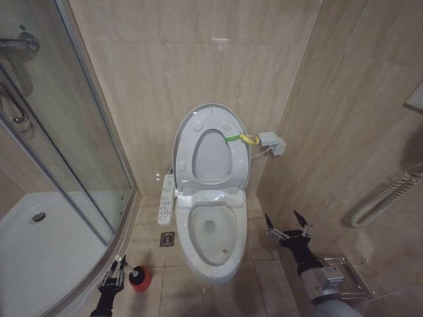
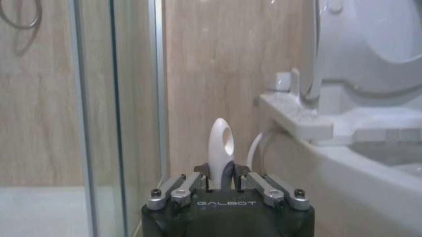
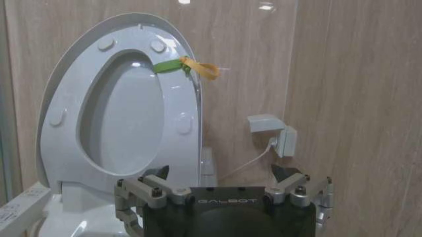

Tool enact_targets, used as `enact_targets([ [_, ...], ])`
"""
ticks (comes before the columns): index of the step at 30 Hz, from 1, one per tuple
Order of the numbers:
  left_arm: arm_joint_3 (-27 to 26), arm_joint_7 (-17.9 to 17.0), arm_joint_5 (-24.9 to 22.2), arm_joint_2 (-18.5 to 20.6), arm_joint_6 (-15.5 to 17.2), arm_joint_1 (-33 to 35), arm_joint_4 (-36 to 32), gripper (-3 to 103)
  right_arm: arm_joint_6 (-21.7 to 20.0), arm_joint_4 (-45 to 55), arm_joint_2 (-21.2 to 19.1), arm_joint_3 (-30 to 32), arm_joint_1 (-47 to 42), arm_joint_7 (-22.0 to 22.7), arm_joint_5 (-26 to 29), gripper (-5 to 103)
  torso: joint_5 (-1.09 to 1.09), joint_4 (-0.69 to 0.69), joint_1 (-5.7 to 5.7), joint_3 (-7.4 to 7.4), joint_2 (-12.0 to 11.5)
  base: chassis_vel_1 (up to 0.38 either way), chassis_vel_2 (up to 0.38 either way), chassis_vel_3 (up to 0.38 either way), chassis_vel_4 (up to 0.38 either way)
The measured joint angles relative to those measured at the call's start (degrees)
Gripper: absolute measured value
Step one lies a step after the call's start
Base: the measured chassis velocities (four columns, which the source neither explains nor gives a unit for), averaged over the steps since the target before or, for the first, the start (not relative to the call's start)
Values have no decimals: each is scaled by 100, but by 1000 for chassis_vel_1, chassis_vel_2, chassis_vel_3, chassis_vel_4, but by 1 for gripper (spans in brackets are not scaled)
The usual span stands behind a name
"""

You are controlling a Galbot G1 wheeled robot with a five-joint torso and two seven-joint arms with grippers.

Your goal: Open the toilet lid, clean the toilet bowl with a toilet brush, close the toilet lid, and flush.

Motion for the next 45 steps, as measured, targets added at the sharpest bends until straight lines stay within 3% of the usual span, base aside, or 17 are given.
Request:
enact_targets([
  [11,23,-10,-60,-28,109,506,-993,23,0,0,0,0,0,1,0,100,0,0,0,0,0,0,0,0,0],
  [27,171,-109,-289,-39,635,1381,-2955,23,0,0,0,0,0,1,0,100,0,1,1,0,0,0,0,0,0],
  [45,193,-267,-374,-45,912,2288,-4668,22,0,0,0,0,1,0,0,100,0,0,0,0,0,0,0,0,0],
])
